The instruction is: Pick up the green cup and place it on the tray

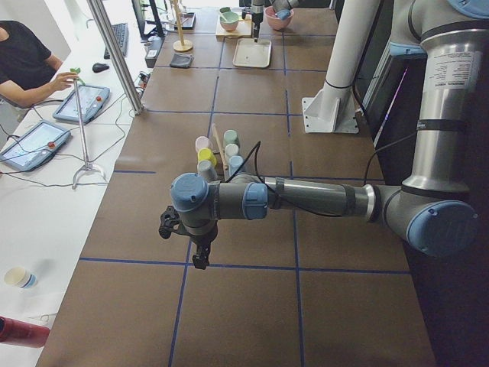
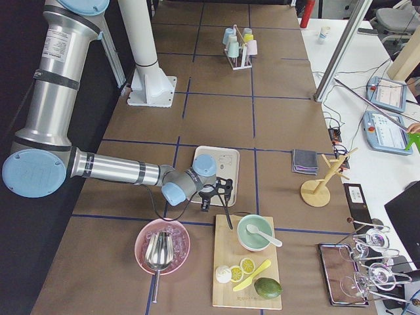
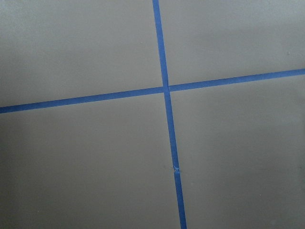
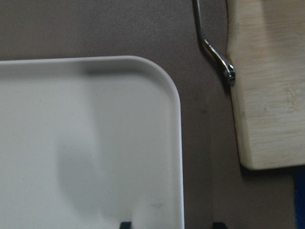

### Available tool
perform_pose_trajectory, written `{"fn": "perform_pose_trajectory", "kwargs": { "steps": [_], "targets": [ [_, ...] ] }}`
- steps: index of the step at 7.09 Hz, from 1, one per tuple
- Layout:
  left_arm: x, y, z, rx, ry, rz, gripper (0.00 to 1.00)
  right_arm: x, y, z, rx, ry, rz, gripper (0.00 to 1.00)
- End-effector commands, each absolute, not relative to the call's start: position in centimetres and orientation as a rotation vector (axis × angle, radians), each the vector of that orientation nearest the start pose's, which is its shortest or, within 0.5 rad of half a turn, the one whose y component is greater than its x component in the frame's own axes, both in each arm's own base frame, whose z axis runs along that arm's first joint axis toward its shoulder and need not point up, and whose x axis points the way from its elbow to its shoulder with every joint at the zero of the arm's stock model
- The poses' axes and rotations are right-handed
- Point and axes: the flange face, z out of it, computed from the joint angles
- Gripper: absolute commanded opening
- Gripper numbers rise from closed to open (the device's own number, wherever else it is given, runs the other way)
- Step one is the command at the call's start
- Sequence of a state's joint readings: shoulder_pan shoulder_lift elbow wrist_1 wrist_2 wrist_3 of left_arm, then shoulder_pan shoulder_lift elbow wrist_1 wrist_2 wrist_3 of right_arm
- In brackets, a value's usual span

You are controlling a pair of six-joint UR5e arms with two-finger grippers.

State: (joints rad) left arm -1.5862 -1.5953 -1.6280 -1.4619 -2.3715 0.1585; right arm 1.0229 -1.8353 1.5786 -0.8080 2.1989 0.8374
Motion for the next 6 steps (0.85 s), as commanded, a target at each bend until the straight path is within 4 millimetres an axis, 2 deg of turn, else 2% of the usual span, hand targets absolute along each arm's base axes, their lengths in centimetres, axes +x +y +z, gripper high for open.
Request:
{"fn": "perform_pose_trajectory", "kwargs": {
  "steps": [1,2,4,6],
  "targets": [
    [-6.94,-49.81,62.68,0.045,0.800,0.126,1.00,-14.47,-37.49,69.43,-0.019,-0.785,0.108,0.65],
    [-6.94,-49.81,62.76,0.044,0.800,0.125,1.00,-14.47,-37.49,69.43,-0.019,-0.785,0.108,0.56],
    [-6.94,-49.81,62.76,0.044,0.800,0.125,1.00,-14.42,-37.38,69.58,-0.020,-0.786,0.107,0.21],
    [-6.94,-49.81,62.76,0.044,0.800,0.125,1.00,-14.31,-37.35,69.89,-0.022,-0.782,0.109,0.02]
  ]
}}
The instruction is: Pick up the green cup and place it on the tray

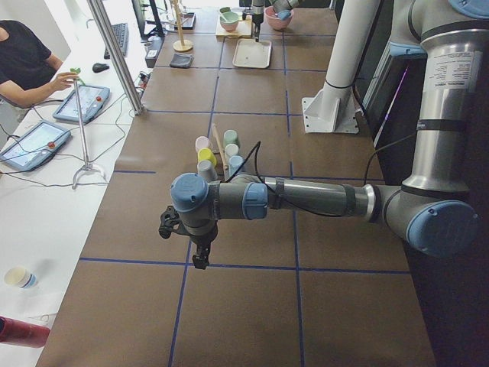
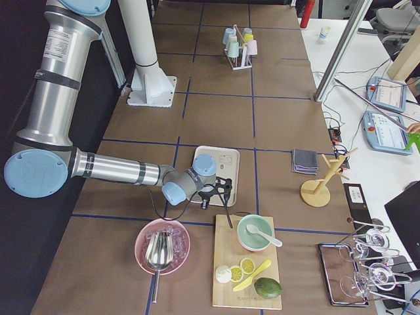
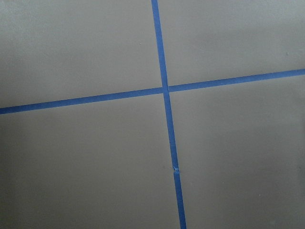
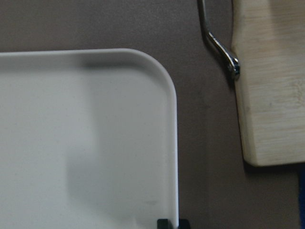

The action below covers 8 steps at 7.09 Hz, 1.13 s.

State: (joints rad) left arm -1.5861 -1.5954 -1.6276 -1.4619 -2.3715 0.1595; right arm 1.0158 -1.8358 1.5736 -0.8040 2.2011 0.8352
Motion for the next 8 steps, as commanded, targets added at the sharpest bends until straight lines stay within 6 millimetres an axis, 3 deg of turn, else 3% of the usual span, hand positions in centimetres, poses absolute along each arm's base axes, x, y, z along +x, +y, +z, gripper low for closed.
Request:
{"fn": "perform_pose_trajectory", "kwargs": {
  "steps": [1,3,4,6,7,8],
  "targets": [
    [-6.9,-49.8,62.8,0.044,0.800,0.125,1.00,-14.3,-37.4,69.7,-0.019,-0.788,0.105,0.00],
    [-6.9,-49.8,62.7,0.045,0.800,0.126,1.00,-14.1,-37.2,67.7,0.071,-0.868,0.067,0.00],
    [-6.9,-49.9,62.6,0.047,0.800,0.127,1.00,-13.4,-37.7,65.7,0.100,-0.914,0.092,0.00],
    [-6.9,-49.8,62.6,0.047,0.800,0.127,1.00,-11.9,-38.7,59.5,0.142,-1.022,0.125,0.00],
    [-6.9,-49.8,62.6,0.047,0.800,0.127,1.00,-12.3,-39.3,56.6,0.144,-1.069,0.148,0.00],
    [-6.9,-49.8,62.6,0.047,0.800,0.127,1.00,-13.5,-41.6,53.1,0.159,-1.119,0.186,0.00]
  ]
}}
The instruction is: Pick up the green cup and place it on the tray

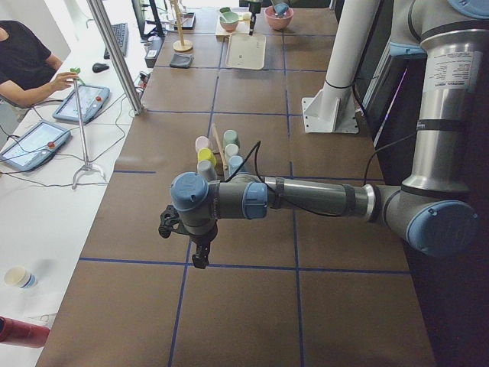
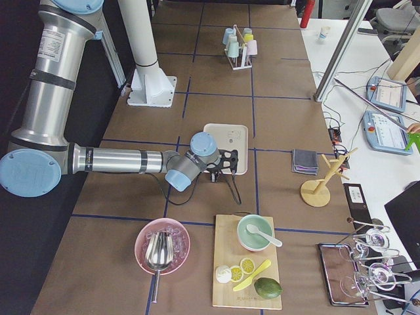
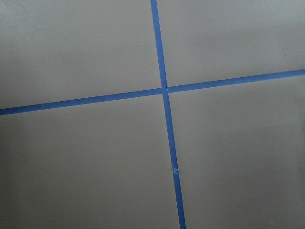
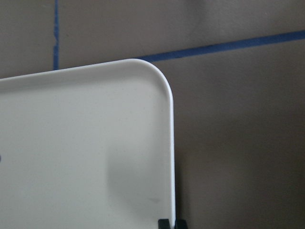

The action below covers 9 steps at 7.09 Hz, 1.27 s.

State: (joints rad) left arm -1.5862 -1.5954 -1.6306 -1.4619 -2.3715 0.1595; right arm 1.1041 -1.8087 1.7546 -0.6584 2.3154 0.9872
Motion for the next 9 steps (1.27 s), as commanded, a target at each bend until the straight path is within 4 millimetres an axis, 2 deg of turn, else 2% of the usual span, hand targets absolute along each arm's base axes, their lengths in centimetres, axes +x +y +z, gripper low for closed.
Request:
{"fn": "perform_pose_trajectory", "kwargs": {
  "steps": [1,2,3,4,5,7,8,9],
  "targets": [
    [-6.9,-49.8,62.6,0.047,0.800,0.127,1.00,-15.6,-43.8,49.5,0.138,-1.175,0.214,0.00],
    [-6.9,-49.8,62.5,0.048,0.800,0.127,1.00,-19.8,-44.3,47.2,0.115,-1.204,0.172,0.00],
    [-6.9,-49.8,62.3,0.052,0.800,0.128,1.00,-24.5,-45.2,43.8,0.097,-1.212,0.142,0.00],
    [-6.9,-49.8,62.2,0.052,0.800,0.128,1.00,-30.4,-45.4,39.8,0.095,-1.203,0.125,0.00],
    [-6.9,-49.8,62.2,0.053,0.800,0.128,1.00,-35.9,-43.8,37.6,0.112,-1.191,0.100,0.00],
    [-7.0,-49.8,62.3,0.051,0.800,0.126,1.00,-44.8,-39.6,34.0,0.097,-1.161,0.097,0.00],
    [-7.0,-49.7,62.5,0.048,0.800,0.124,1.00,-48.2,-38.3,32.6,0.104,-1.119,0.091,0.00],
    [-7.0,-49.7,62.5,0.049,0.800,0.126,1.00,-49.7,-37.6,32.8,0.113,-1.097,0.090,0.00]
  ]
}}
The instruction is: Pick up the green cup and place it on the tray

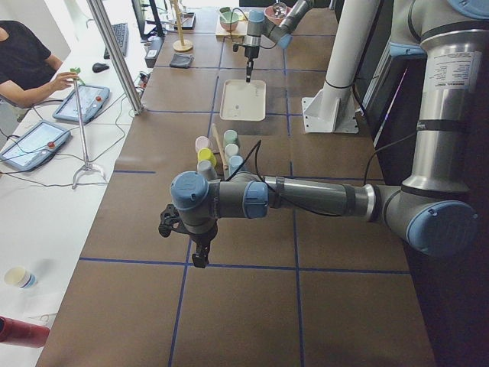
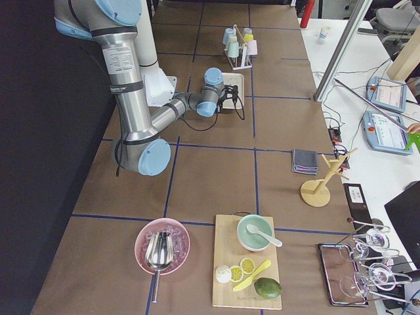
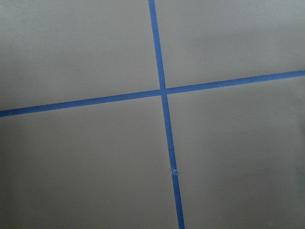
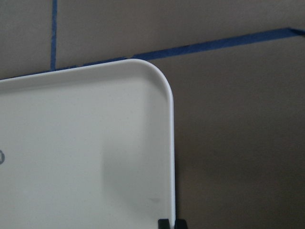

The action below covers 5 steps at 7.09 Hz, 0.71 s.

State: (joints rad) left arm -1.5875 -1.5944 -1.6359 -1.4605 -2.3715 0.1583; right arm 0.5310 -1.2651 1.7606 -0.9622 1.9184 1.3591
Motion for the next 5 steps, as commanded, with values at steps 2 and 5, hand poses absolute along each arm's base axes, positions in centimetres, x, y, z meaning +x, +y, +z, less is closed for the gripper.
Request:
{"fn": "perform_pose_trajectory", "kwargs": {
  "steps": [2,5],
  "targets": [
    [-7.02,-49.60,62.63,0.046,0.800,0.125,1.00,-49.90,-37.49,32.70,0.112,-1.098,0.087,0.00],
    [-6.94,-49.48,62.77,0.044,0.800,0.125,1.00,-49.95,-37.39,32.50,0.114,-1.107,0.081,0.99]
  ]
}}
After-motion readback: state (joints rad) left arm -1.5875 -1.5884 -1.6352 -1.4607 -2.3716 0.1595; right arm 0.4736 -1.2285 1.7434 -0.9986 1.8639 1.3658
